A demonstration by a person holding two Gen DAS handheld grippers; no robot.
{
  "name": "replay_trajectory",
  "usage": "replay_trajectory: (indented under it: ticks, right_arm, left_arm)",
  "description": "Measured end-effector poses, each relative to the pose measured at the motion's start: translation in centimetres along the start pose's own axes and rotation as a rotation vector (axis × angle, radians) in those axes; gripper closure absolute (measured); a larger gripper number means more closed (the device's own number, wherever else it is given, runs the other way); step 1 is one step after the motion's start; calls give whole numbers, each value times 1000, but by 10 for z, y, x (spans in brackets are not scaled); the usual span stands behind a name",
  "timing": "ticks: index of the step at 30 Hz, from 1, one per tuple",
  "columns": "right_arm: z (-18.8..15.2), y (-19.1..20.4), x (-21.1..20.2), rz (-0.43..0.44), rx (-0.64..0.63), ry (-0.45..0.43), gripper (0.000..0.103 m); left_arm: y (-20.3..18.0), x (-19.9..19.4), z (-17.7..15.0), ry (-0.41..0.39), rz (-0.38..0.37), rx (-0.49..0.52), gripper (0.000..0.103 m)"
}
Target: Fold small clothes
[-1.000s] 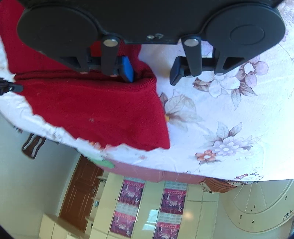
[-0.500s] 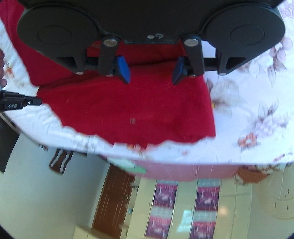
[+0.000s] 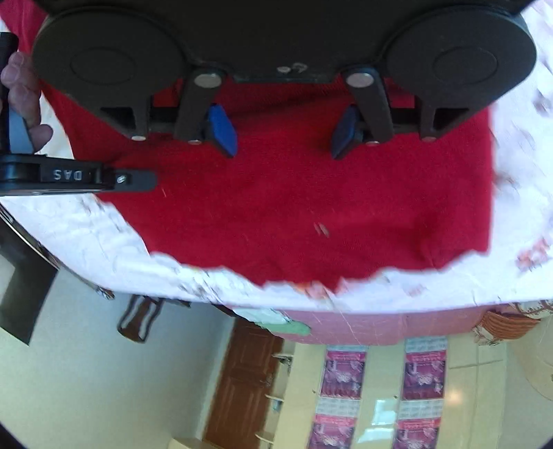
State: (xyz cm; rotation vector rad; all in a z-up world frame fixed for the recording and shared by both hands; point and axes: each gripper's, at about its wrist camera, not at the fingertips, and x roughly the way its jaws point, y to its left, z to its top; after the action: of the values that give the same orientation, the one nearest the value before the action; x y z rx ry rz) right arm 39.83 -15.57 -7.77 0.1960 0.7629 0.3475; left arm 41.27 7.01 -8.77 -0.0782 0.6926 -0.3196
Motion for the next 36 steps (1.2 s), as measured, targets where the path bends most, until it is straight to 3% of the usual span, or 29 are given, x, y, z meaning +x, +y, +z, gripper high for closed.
replay_trajectory:
  ticks: [1,2,3,5,6,7,8,9,11,14,17,19,23,26,29,33,36]
  right_arm:
    - [6,3,-3,-45,-25,-38,71]
    - [12,3,-5,-62,-33,-79,37]
    - [20,0,-3,-57,-24,-109,34]
    - [36,-6,10,-41,3,-92,40]
    - [41,-8,19,-25,3,-77,55]
    - [45,-10,29,-18,-2,-43,64]
    - [47,-13,38,-15,-3,-8,74]
    - [45,-18,44,-28,-7,17,76]
    - [39,-30,43,-54,-13,-9,88]
    - [37,-39,38,-52,1,-12,87]
    - [41,-30,40,-66,-38,1,86]
    - [42,-26,43,-62,-60,5,76]
    - [38,-28,46,-74,-74,3,76]
    - [42,-26,40,-77,-67,14,75]
    - [40,-12,23,-52,-116,-35,47]
    - [22,7,16,-17,-175,-12,47]
    - [5,9,21,-91,-237,30,47]
  left_arm:
    - [5,1,7,-16,13,7,42]
    - [10,5,14,-20,35,12,42]
    - [18,12,22,-10,61,8,42]
    - [35,25,34,3,88,-8,42]
    - [45,32,37,20,98,-27,42]
    - [57,39,38,43,100,-57,42]
    - [68,40,37,45,81,-88,44]
    - [79,38,36,27,48,-128,48]
    - [94,32,35,11,6,-178,52]
    - [97,27,38,-40,67,-153,46]
    - [107,39,42,-7,95,-140,46]
    - [113,42,40,-18,92,-129,46]
    - [115,28,37,-40,106,-150,46]
    - [92,5,33,-60,98,-120,45]
    - [53,-2,23,-50,89,-36,44]
    - [17,12,-6,1,122,56,43]
    - [12,6,-15,-19,159,79,41]
